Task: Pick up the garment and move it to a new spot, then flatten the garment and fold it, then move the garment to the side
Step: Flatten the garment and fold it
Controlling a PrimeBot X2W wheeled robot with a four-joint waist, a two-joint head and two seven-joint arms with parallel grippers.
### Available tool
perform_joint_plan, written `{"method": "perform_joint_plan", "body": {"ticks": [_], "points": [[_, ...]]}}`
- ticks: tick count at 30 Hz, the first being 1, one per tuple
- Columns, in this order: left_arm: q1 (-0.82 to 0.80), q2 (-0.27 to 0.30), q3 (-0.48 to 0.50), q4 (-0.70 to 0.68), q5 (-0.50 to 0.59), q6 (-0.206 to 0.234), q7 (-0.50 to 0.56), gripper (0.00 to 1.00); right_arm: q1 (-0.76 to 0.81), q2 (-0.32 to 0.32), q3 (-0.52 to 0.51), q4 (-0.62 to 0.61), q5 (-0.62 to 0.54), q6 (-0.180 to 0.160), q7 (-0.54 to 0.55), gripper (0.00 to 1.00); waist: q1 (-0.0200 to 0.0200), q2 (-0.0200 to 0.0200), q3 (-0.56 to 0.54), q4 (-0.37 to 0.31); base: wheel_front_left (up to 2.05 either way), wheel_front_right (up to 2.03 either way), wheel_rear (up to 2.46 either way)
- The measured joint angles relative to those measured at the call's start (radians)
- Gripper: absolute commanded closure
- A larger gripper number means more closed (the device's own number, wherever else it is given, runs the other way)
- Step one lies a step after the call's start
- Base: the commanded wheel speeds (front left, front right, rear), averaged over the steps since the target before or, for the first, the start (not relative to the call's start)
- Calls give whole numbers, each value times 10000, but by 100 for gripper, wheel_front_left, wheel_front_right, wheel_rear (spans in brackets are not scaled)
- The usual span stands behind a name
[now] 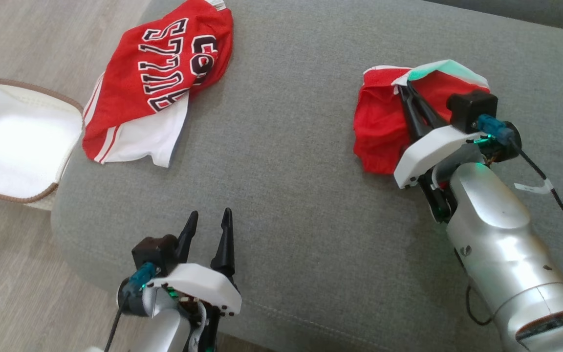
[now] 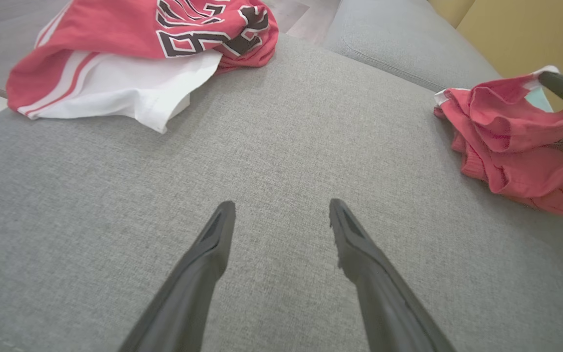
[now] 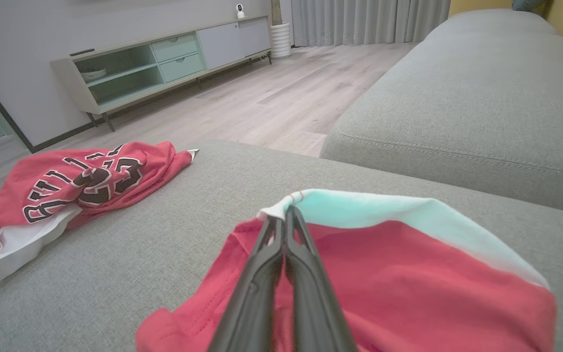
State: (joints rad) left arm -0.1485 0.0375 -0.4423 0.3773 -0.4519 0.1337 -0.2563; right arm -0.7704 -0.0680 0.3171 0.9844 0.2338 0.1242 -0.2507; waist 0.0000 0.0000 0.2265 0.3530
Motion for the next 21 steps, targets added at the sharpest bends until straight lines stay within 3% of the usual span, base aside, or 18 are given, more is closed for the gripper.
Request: {"method": "perform_joint_plan", "body": {"ticks": [5,6,7,8,15,21], "points": [[4,0,-36,-6,-107,36,0,0,-239,-12,155,602,36,0,2,100,0,0,-53,103,0,0,0],[4,-2,-50,-8,-167,36,0,0,-390,-13,190,754,36,0,15,84,0,0,-46,127,0,0,0],[4,0,-69,-8,-190,36,0,0,-541,-21,257,823,61,0,15,18,0,0,-35,152,0,0,0],[2,0,-115,-8,-190,35,0,0,-677,-31,387,826,176,0,15,0,0,0,-29,188,0,0,0],[0,0,-244,-8,-201,82,0,0,-1171,-31,431,895,293,0,12,0,0,0,-69,248,0,0,0],[6,10,81,-31,-113,155,0,0,-313,-38,-642,-395,63,0,0,0,0,0,-258,-225,0,0,0]]}}
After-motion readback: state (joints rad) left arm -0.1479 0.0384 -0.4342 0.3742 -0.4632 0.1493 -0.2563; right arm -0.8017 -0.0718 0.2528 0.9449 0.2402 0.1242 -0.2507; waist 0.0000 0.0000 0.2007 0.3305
